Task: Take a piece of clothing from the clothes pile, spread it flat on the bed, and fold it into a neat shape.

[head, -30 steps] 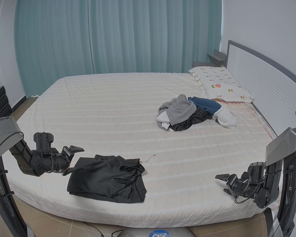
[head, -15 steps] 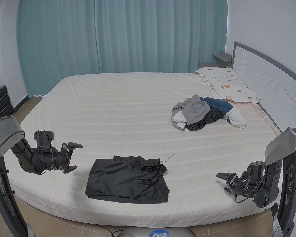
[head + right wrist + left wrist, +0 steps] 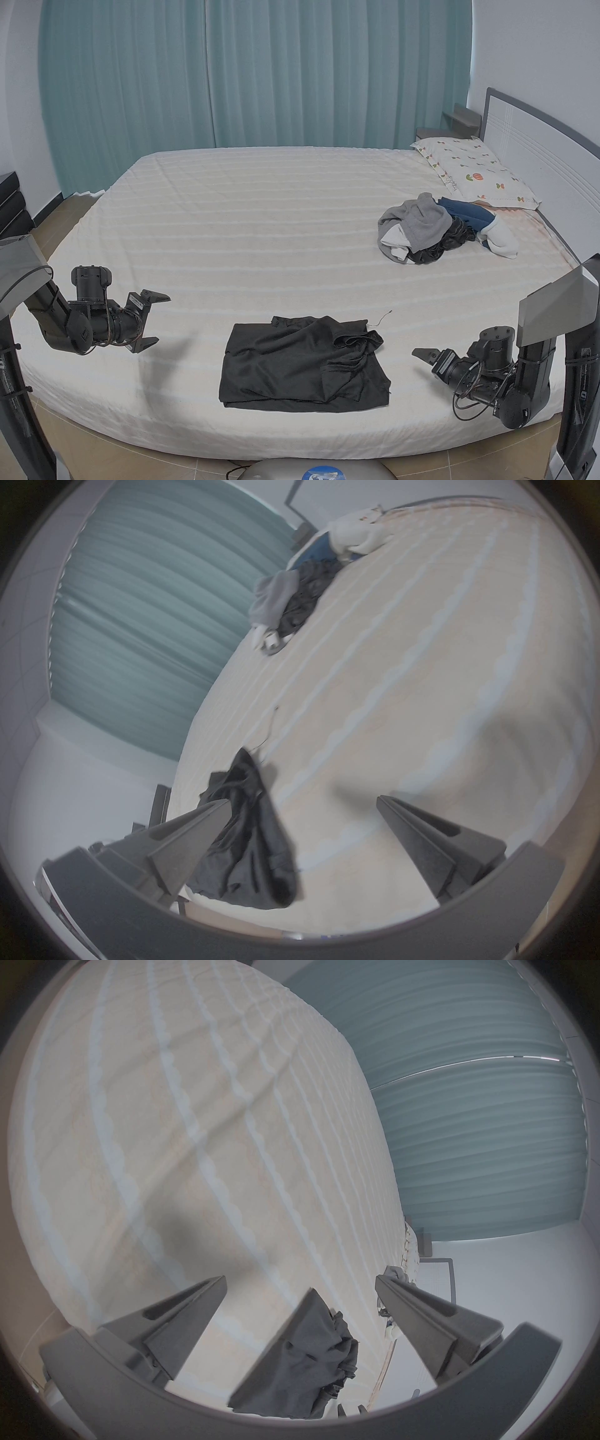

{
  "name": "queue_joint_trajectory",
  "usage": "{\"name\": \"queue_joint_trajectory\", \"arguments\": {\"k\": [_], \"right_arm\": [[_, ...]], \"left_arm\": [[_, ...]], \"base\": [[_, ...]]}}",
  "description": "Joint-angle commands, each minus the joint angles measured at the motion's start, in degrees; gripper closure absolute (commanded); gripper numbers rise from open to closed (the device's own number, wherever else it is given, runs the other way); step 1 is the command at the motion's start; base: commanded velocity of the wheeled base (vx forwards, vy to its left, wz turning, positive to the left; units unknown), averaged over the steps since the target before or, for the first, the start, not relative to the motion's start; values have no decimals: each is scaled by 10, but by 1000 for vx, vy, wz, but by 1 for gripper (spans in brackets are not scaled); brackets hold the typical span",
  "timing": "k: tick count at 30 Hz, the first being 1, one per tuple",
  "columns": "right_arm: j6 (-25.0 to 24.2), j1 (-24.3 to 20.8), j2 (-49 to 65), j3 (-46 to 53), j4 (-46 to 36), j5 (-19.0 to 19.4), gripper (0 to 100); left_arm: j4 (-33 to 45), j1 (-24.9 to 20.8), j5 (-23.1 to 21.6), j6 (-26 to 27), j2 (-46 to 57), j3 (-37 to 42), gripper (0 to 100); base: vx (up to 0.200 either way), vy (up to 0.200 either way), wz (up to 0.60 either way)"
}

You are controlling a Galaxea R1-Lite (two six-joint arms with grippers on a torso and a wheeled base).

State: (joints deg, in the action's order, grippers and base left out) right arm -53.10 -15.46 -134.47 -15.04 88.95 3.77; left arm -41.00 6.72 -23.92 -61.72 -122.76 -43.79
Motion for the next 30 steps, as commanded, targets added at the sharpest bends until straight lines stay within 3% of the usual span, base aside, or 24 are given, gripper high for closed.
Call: {"name": "queue_joint_trajectory", "arguments": {"k": [1,4,7,9,12,19,30], "right_arm": [[10,-89,14,-24,-14,-36,0],[26,-107,18,-52,-47,-53,0],[91,-132,48,-140,-184,-103,0],[103,-136,50,-159,-211,-117,0],[134,-148,40,-217,-286,-171,0],[160,-135,18,-216,-285,-181,0],[183,-163,5,-224,-287,-184,0]], "left_arm": [[0,0,0,0,-2,4,0],[0,0,1,0,-2,4,0],[0,-3,5,9,-4,6,0],[0,-5,5,16,-5,7,0],[0,-7,8,41,-11,7,0],[0,-11,12,42,-13,6,0],[0,-16,26,42,-18,5,0]], "base": [[0,200,0],[0,200,0],[0,67,0],[0,0,0],[0,0,0],[0,0,0],[0,0,0]]}}
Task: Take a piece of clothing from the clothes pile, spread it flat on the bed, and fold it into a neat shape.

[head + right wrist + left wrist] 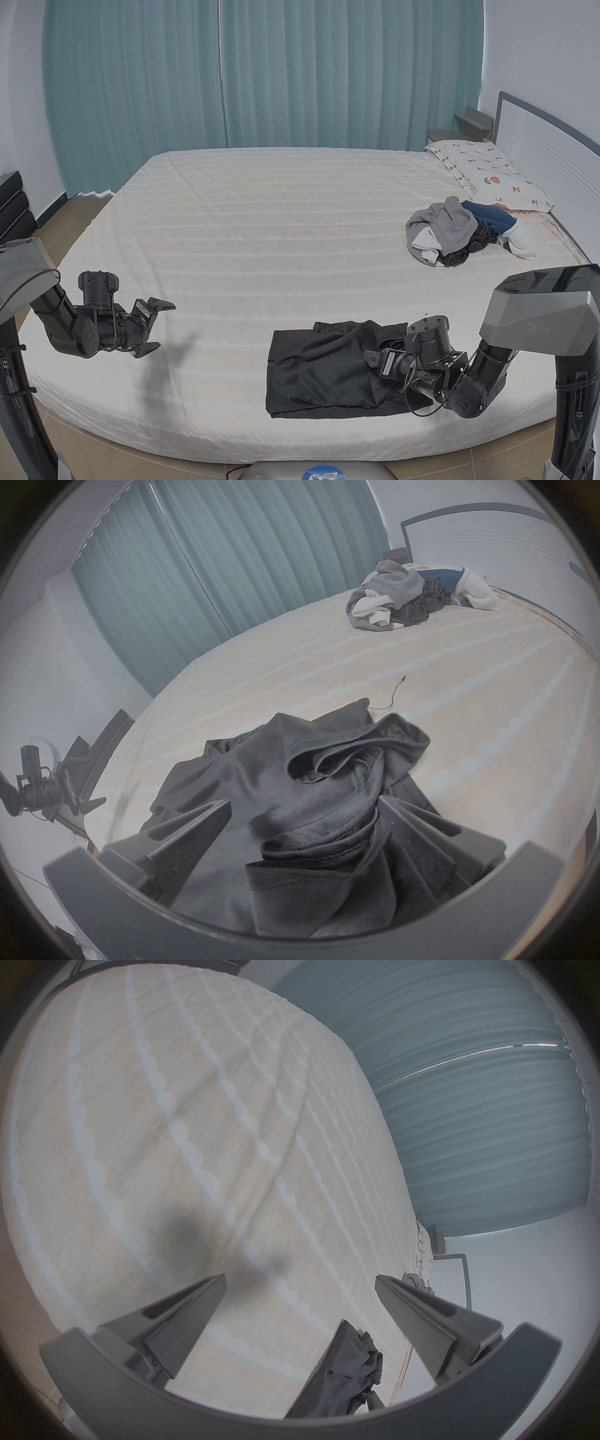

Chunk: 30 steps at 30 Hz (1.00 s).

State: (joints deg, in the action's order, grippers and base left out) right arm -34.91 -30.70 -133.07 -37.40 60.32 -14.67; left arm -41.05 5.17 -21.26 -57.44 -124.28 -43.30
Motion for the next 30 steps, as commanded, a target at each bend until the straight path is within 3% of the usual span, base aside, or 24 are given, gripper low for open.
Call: {"name": "queue_joint_trajectory", "arguments": {"k": [1,8,15,18,23,30], "right_arm": [[3,-15,-19,0,-3,1,0],[17,-25,-35,10,1,-26,0],[31,8,14,61,1,-37,0],[37,27,51,97,-6,-31,0],[98,63,73,153,-6,10,0],[151,97,88,197,1,28,0]], "left_arm": [[0,-1,1,0,-3,-2,0],[0,-1,2,0,-4,-3,0],[0,-1,1,-1,-5,-4,0],[0,-1,1,-1,-4,-3,0],[0,-1,1,-1,-4,-3,0],[0,-1,1,-1,-4,-2,0]], "base": [[0,0,0],[0,0,0],[0,0,0],[0,0,0],[0,0,0],[0,0,0]]}}
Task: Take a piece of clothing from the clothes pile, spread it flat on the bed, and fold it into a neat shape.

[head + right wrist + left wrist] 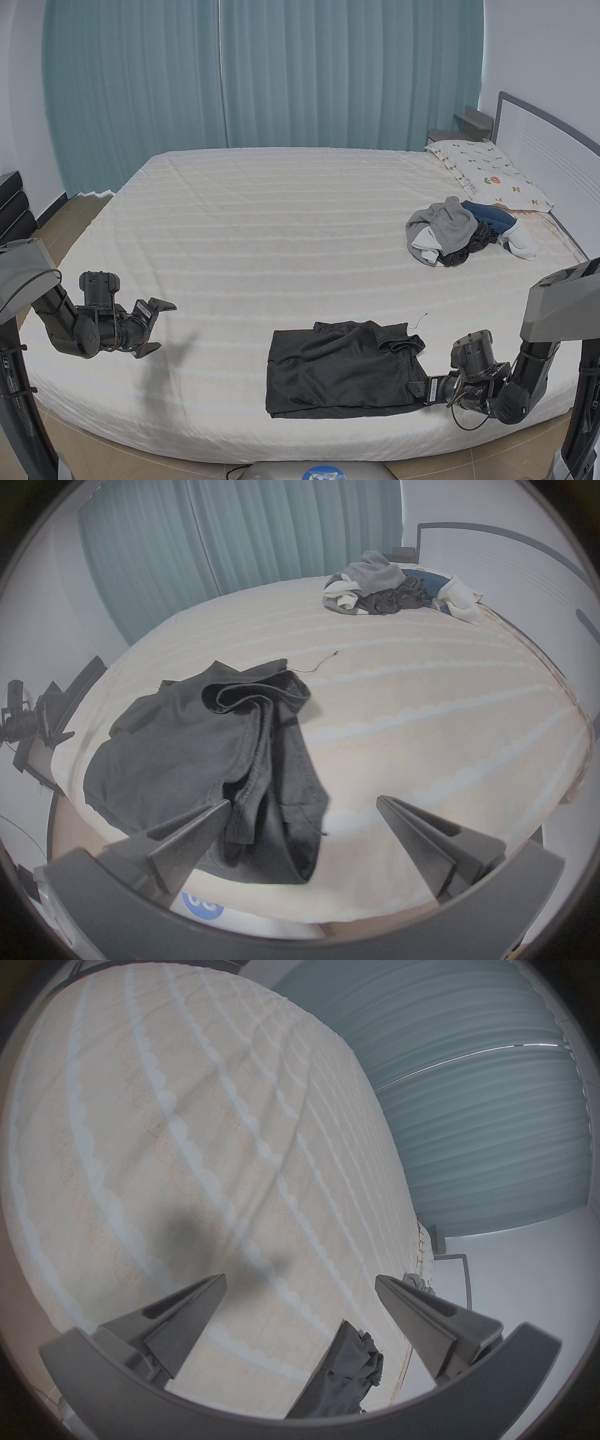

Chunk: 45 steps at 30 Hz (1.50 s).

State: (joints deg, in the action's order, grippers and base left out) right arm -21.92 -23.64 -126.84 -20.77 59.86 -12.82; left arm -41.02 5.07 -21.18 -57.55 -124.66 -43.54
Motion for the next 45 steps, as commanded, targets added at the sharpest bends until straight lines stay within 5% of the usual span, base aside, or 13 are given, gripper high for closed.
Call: {"name": "queue_joint_trajectory", "arguments": {"k": [1,13,21,29,45], "right_arm": [[22,31,34,39,2,16,0],[27,60,64,42,32,66,0],[-93,37,45,-1,72,98,0],[-287,3,26,-58,69,199,0],[-313,4,-63,-136,77,219,0]], "left_arm": [[0,0,0,0,-1,0,0],[0,0,0,0,-1,0,0],[1,-1,17,-3,-1,-1,0],[1,-4,24,-1,-1,2,0],[0,-8,28,0,-6,-1,0]], "base": [[0,0,0],[0,0,0],[0,0,0],[75,-75,0],[38,0,0]]}}
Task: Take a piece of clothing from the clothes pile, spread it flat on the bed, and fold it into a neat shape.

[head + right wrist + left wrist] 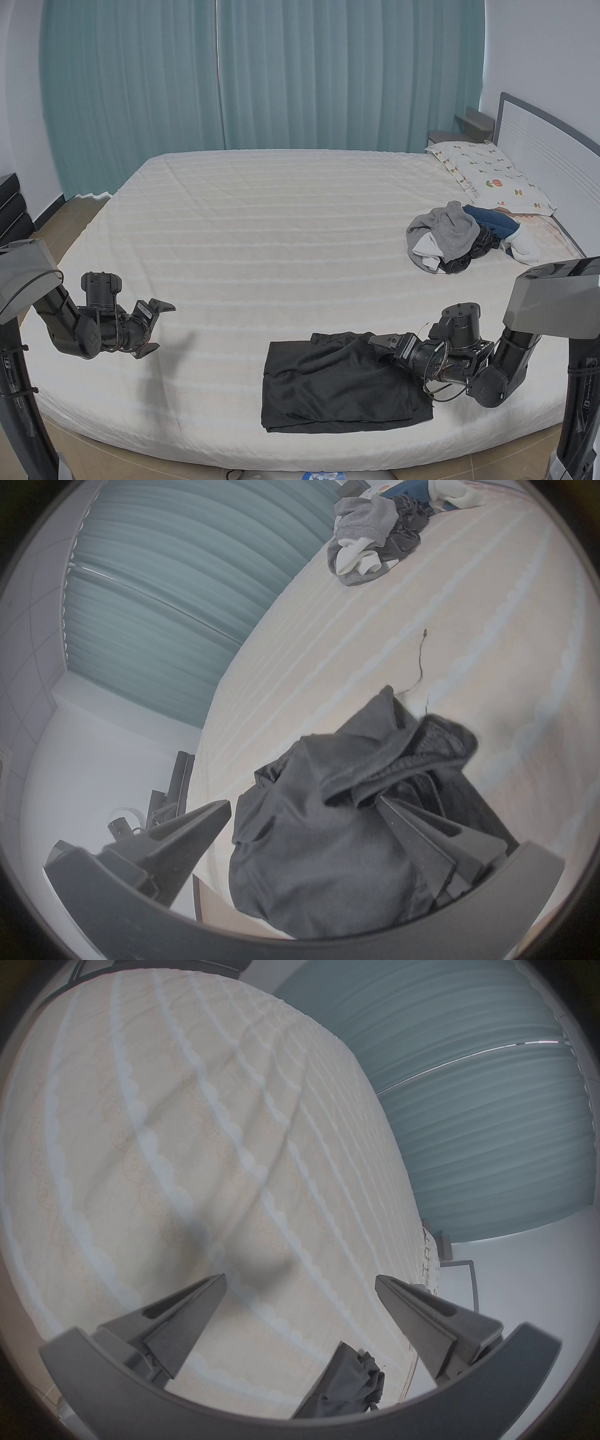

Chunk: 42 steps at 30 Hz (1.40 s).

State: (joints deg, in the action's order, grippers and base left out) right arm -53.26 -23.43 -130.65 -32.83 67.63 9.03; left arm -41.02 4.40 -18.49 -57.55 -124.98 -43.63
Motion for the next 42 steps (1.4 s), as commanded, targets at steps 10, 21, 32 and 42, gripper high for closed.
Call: {"name": "queue_joint_trajectory", "arguments": {"k": [10,21,32,42], "right_arm": [[2,-1,-44,-36,0,-18,100],[1,31,-39,-43,0,-16,100],[-9,67,-51,-58,0,-11,100],[-22,87,-61,-74,-8,-3,100]], "left_arm": [[0,-4,10,0,-6,-2,0],[0,-5,10,0,-6,-1,0],[0,-5,10,0,-6,-1,0],[0,-5,10,0,-6,-1,0]], "base": [[0,0,0],[0,0,0],[0,0,0],[0,0,0]]}}
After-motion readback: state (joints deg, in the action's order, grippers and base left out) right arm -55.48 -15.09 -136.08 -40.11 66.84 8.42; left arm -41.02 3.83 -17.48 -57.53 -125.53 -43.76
